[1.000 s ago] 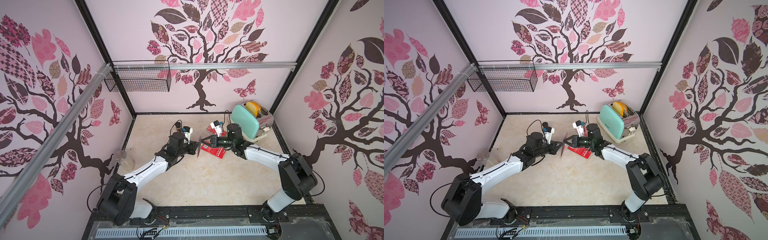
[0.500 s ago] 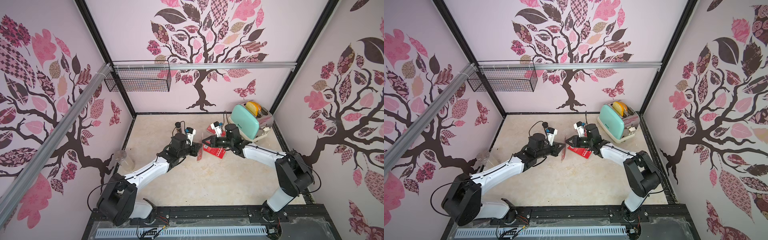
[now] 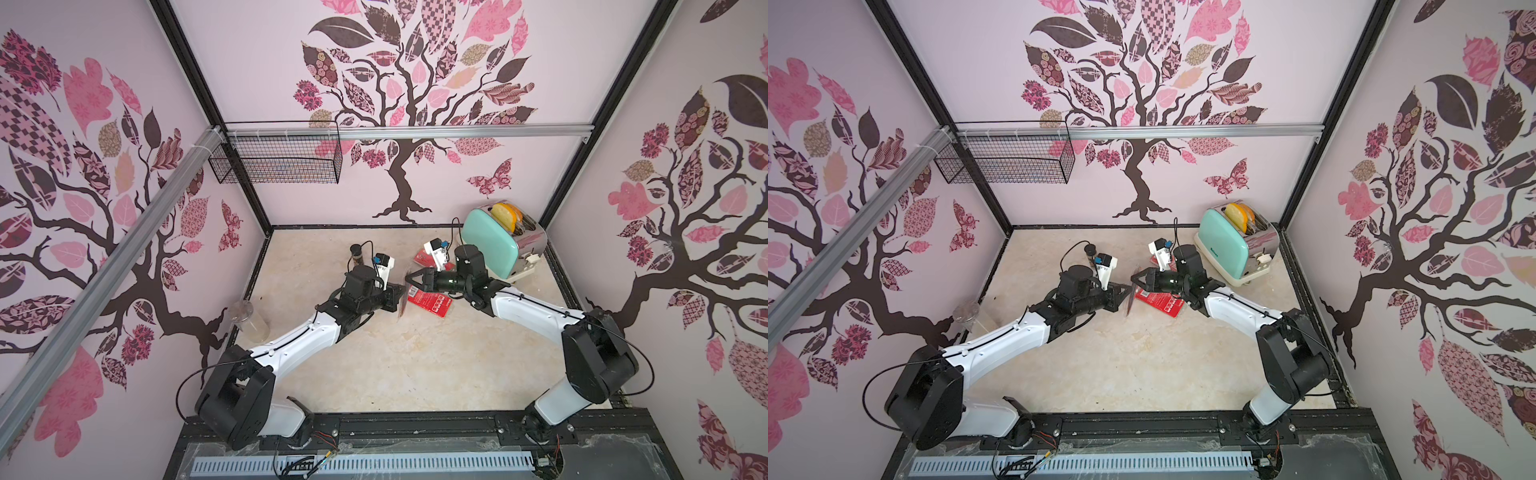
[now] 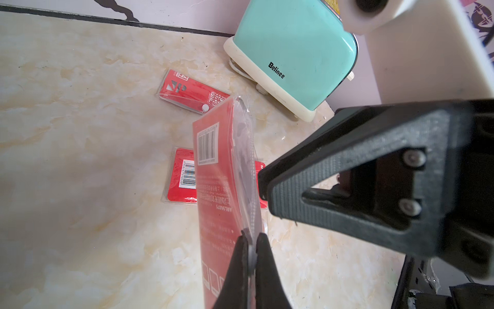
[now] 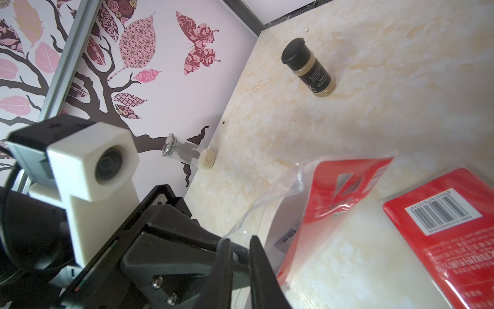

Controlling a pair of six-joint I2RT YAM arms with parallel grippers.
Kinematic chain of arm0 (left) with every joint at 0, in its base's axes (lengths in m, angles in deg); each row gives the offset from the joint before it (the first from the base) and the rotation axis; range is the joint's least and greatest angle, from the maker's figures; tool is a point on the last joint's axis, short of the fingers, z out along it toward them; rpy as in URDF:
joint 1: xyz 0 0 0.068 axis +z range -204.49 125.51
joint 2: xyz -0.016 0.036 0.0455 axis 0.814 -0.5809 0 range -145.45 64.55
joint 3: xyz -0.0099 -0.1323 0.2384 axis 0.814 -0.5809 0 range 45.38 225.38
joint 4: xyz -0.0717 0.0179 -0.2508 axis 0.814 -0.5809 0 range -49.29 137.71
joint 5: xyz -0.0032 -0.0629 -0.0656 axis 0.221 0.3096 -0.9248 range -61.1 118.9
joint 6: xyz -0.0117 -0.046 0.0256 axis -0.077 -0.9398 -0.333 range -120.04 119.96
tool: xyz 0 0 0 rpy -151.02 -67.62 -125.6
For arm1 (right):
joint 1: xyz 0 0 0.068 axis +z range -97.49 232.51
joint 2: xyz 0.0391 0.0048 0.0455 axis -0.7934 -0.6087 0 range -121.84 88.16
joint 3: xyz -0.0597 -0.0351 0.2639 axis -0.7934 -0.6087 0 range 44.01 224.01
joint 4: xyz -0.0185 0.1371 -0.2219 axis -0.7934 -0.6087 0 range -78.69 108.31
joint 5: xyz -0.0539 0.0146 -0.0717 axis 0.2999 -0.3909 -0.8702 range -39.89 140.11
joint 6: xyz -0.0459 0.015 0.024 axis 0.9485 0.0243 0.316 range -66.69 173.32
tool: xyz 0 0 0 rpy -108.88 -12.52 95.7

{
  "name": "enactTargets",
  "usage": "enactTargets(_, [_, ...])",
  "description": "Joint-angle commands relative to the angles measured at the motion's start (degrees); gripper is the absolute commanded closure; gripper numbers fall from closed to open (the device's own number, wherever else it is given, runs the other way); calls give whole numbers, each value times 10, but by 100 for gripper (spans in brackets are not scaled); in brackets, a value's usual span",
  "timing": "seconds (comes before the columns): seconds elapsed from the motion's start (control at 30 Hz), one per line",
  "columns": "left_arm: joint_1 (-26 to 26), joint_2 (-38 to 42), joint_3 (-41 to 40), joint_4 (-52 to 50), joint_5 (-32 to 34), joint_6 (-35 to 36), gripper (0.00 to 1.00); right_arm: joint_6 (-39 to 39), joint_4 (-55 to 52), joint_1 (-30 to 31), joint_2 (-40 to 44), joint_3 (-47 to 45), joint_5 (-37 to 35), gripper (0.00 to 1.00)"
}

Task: Open the ruler set and take out the ruler
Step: Take out the ruler from the ruler set bag.

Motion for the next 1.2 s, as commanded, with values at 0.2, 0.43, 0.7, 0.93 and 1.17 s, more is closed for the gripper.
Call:
enactTargets(0.2, [-2, 29, -6, 29, 3, 8, 100, 7, -26, 1, -34, 20, -16, 83])
enactTargets(0.43, [2, 53, -20, 38, 19, 1, 100, 19, -50, 0, -26, 21, -27, 83])
enactTargets(0.7, [3, 51, -30, 78, -8, 0, 100, 2, -34, 1, -29, 26, -4, 81])
enactTargets(0.93, [3, 51, -34, 98, -18, 1, 100, -13, -23, 1, -37, 30, 5, 77])
enactTargets(1.17, [2, 44, -38, 107, -15, 3, 100, -31, 6, 1, -38, 22, 26, 77])
